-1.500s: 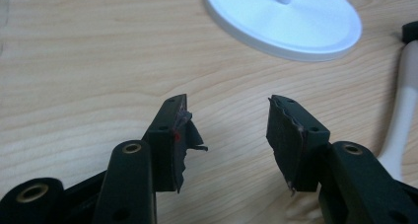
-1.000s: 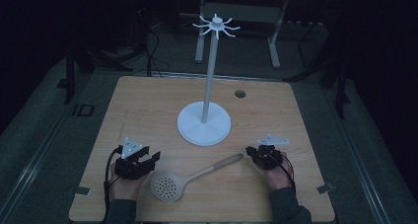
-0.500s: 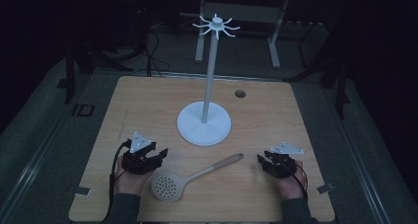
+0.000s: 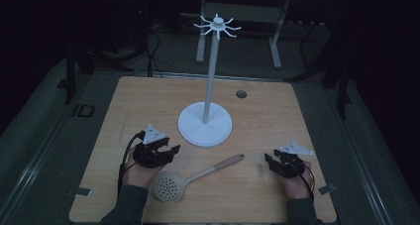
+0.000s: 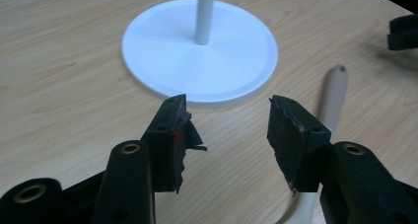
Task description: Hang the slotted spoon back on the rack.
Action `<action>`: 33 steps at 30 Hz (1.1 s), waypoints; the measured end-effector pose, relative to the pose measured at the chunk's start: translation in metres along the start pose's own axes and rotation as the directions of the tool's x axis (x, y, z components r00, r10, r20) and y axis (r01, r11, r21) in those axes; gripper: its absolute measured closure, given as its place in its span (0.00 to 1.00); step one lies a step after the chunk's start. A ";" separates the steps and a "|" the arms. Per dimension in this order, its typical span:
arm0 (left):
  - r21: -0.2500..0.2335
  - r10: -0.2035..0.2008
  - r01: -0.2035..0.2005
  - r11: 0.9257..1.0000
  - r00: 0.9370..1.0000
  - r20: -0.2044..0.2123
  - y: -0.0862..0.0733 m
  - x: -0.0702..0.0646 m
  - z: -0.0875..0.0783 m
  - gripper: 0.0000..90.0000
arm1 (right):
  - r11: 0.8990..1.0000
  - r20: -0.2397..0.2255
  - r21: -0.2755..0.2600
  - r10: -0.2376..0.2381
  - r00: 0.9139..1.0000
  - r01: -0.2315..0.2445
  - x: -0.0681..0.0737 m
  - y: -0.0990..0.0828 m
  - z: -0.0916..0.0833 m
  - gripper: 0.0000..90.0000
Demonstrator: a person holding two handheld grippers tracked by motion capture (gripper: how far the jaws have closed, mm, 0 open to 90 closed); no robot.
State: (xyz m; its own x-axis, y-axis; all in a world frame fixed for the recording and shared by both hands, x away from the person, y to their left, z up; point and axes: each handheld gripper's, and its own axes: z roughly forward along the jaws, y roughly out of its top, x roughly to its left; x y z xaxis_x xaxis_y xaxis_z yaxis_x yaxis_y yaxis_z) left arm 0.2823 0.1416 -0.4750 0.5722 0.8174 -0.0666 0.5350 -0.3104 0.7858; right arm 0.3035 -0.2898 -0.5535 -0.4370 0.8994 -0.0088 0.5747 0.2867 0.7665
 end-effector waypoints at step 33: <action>0.125 0.174 -0.180 0.976 0.983 0.057 0.064 -0.031 0.031 0.64 | 0.998 0.056 0.001 0.060 0.997 -0.060 -0.022 -0.014 -0.002 0.61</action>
State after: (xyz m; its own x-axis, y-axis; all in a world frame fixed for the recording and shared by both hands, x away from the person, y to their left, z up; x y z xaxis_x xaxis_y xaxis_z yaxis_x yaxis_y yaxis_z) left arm 0.3182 0.0817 -0.4418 0.6910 0.7220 0.0358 0.4969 -0.5104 0.7019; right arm 0.3039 -0.3145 -0.5634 -0.3627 0.9319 0.0014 0.6006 0.2326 0.7650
